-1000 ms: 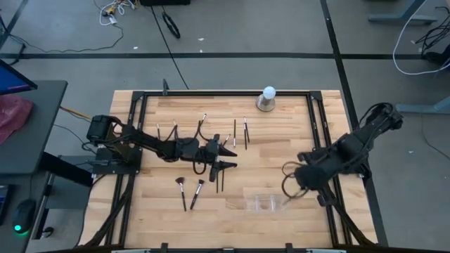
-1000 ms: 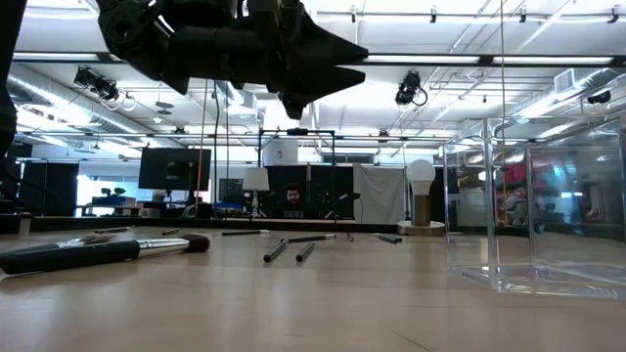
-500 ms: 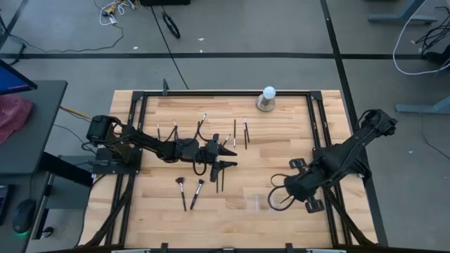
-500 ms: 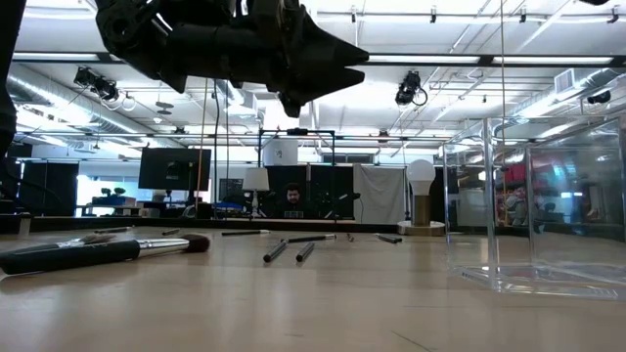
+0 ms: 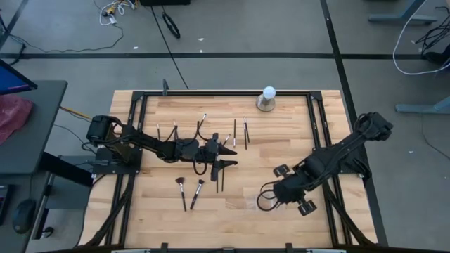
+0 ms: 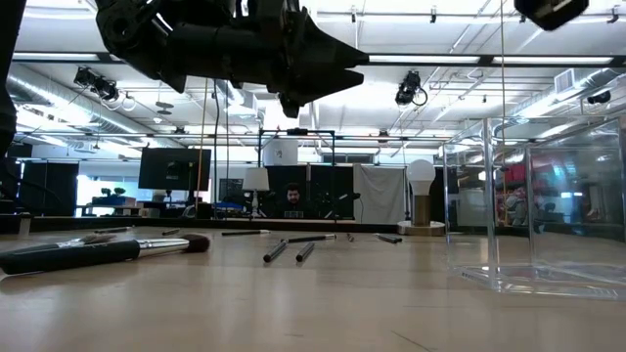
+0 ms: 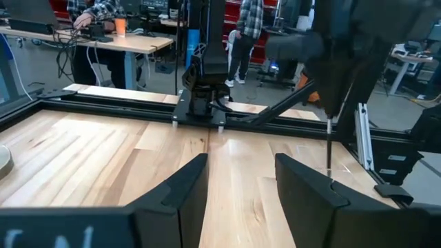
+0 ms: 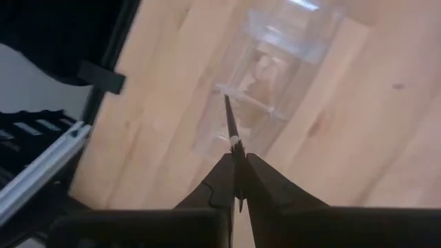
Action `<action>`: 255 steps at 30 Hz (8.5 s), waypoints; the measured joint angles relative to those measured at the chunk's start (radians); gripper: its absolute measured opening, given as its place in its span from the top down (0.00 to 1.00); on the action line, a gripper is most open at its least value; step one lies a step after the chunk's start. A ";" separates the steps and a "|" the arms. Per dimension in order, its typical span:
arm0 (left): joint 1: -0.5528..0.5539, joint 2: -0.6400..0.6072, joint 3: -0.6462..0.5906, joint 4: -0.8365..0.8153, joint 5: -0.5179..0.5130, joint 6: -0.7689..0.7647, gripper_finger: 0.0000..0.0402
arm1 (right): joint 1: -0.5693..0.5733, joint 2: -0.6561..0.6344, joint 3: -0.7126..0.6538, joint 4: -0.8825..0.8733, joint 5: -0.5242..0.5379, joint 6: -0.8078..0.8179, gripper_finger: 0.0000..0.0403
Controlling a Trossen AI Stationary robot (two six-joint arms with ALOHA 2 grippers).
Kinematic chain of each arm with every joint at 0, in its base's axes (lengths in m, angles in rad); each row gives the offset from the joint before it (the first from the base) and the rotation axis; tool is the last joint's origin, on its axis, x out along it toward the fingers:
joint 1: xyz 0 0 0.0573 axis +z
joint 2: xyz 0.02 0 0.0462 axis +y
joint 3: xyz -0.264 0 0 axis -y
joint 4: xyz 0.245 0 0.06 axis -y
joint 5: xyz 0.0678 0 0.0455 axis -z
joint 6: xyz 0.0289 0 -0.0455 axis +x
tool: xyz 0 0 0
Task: Put items in baskets/containers
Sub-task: Put the lash brush into the right section of the transparent organizer, then put the eyeshadow brush into the left section of the transparent organizer
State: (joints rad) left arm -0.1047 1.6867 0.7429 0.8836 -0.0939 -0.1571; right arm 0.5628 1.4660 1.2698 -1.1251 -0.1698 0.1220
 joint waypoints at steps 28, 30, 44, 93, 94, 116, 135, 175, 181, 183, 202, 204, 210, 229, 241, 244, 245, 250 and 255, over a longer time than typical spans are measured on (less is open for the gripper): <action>0.000 0.000 0.001 -0.058 -0.088 -0.013 0.58 | -0.024 -0.360 -0.154 0.146 0.430 0.138 0.57; -0.006 0.000 0.001 -0.134 -0.173 -0.014 0.58 | -0.011 -0.386 -0.218 0.238 0.534 0.143 0.58; -0.011 0.056 0.001 -0.482 -0.484 -0.282 0.58 | -0.099 -0.410 -0.728 1.126 0.792 -0.062 0.61; 0.159 0.275 0.095 -0.499 -0.356 -0.195 0.97 | -0.109 -0.407 -0.732 1.102 0.683 -0.055 0.61; 0.159 0.258 0.095 -0.505 -0.345 -0.181 0.97 | -0.109 -0.405 -0.735 1.105 0.671 -0.055 0.61; 0.070 0.101 0.100 0.014 0.146 -0.125 0.96 | -0.228 -0.399 -1.064 1.863 0.546 -0.151 0.61; 0.046 0.101 0.101 0.086 0.128 -0.092 0.96 | -0.275 -0.161 -1.002 2.243 0.491 -0.112 0.61; -0.031 0.133 0.234 -0.204 -0.180 0.256 0.46 | -0.310 -0.371 -0.679 1.266 0.513 0.070 0.97; -0.047 0.216 0.433 -0.457 -0.279 0.311 0.53 | -0.326 -0.349 -0.641 1.214 0.513 0.056 0.97; -0.046 0.227 0.474 -0.525 -0.290 0.310 0.58 | -0.327 -0.350 -0.641 1.210 0.513 0.057 0.97; -0.046 0.219 0.510 -0.567 -0.241 0.214 0.95 | -0.320 -0.430 -0.641 1.056 0.479 0.053 0.80; -0.050 0.219 0.510 -0.557 -0.205 0.185 0.96 | -0.305 -0.492 -0.641 1.016 0.483 0.052 0.74; -0.088 0.220 0.510 -0.418 -0.105 0.090 0.96 | -0.227 -0.668 -0.641 0.921 0.496 0.074 0.63; -0.236 0.426 0.509 0.022 -0.098 -0.102 0.96 | -0.024 -0.727 -0.743 0.970 0.573 0.157 0.61; -0.306 0.467 0.510 0.025 -0.322 -0.096 0.95 | 0.037 -0.727 -0.743 1.041 0.573 0.105 0.61; -0.300 0.503 0.511 0.084 -0.353 -0.103 0.96 | 0.046 -0.728 -0.743 1.040 0.569 0.102 0.61; -0.297 0.518 0.514 0.106 -0.359 -0.115 0.96 | 0.048 -0.728 -0.743 1.037 0.561 0.101 0.61; -0.300 0.544 0.515 0.132 -0.390 -0.178 0.94 | 0.051 -0.728 -0.744 1.027 0.508 0.083 0.61; -0.306 0.552 0.515 0.086 -0.392 -0.206 0.94 | 0.051 -0.729 -0.744 1.019 0.491 0.068 0.61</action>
State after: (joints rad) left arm -0.4110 2.2383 1.2575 0.9697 -0.4858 -0.3628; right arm 0.6136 0.7372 0.5262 -0.1066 0.3210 0.1901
